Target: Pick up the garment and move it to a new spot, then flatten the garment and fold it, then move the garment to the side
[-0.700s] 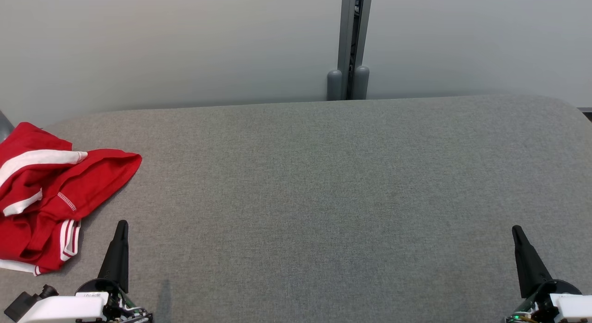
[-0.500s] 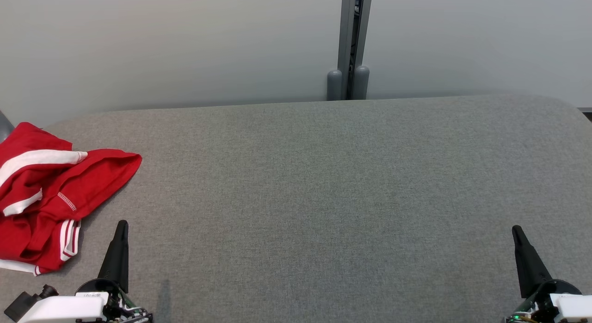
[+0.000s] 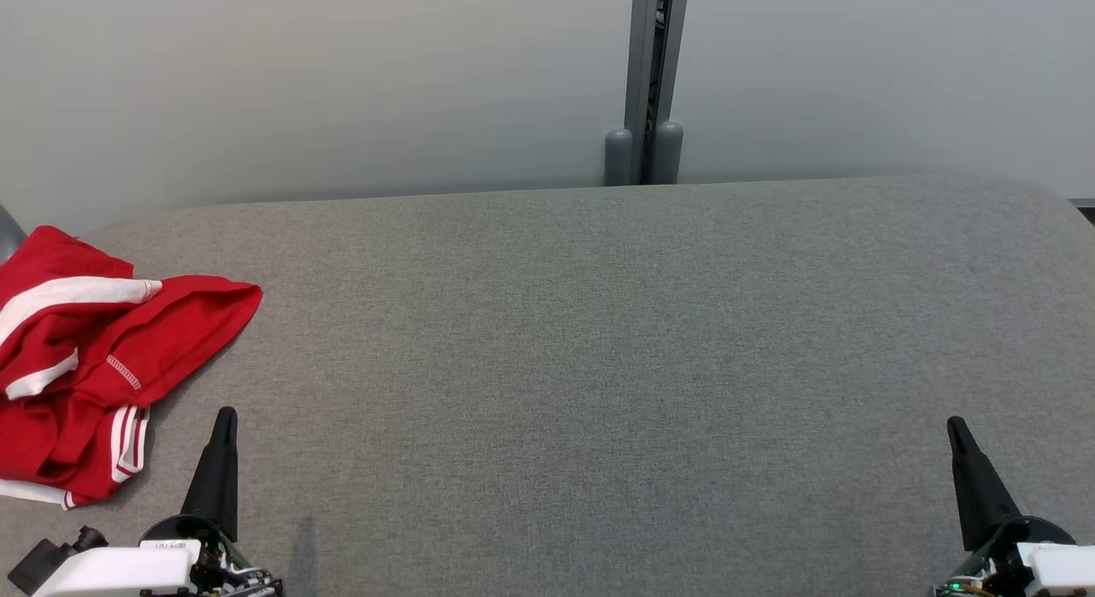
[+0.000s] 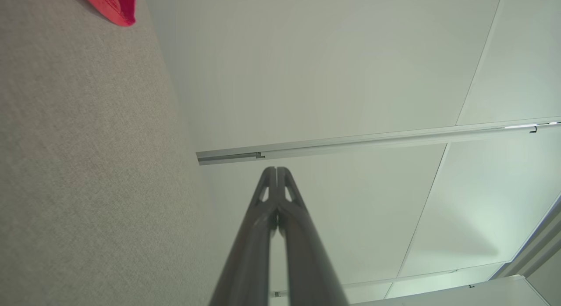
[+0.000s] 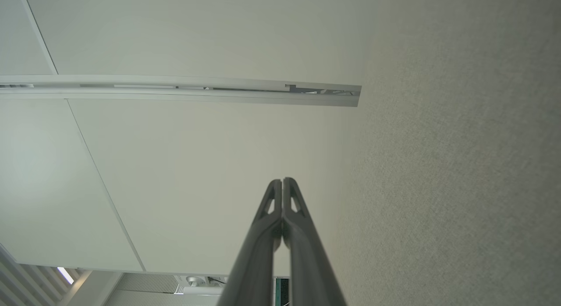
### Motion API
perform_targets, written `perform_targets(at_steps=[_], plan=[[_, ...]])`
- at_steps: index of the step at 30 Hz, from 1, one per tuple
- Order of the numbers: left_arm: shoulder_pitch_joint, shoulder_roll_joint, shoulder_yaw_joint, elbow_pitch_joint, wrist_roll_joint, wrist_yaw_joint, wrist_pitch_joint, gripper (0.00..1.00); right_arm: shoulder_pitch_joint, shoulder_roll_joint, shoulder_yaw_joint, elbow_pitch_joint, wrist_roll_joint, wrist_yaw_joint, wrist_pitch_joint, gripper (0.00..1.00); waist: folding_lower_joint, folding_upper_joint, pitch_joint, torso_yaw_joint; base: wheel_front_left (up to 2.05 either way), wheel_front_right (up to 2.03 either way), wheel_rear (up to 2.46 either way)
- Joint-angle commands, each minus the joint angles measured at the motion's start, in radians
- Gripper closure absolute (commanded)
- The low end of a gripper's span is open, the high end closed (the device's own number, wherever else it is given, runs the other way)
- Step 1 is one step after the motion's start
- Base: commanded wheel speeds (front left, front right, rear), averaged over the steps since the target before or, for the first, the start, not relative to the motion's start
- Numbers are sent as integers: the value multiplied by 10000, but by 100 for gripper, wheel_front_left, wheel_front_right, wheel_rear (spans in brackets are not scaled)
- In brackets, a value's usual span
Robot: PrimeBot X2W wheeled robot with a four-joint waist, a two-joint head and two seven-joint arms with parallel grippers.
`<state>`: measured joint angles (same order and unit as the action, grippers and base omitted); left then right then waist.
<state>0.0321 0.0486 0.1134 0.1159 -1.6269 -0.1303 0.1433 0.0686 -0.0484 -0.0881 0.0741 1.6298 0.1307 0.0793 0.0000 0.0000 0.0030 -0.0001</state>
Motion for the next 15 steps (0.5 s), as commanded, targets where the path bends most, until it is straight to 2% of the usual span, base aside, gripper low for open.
perform_targets(at_steps=[1,15], plan=[[-228,40,34,-20,21,-38,-3,100,-101,-60,-18,-54,-11,1,7,100,0,0,0,0,0,0,0],[-228,40,34,-20,21,-38,-3,100,-101,-60,-18,-54,-9,1,7,100,0,0,0,0,0,0,0]])
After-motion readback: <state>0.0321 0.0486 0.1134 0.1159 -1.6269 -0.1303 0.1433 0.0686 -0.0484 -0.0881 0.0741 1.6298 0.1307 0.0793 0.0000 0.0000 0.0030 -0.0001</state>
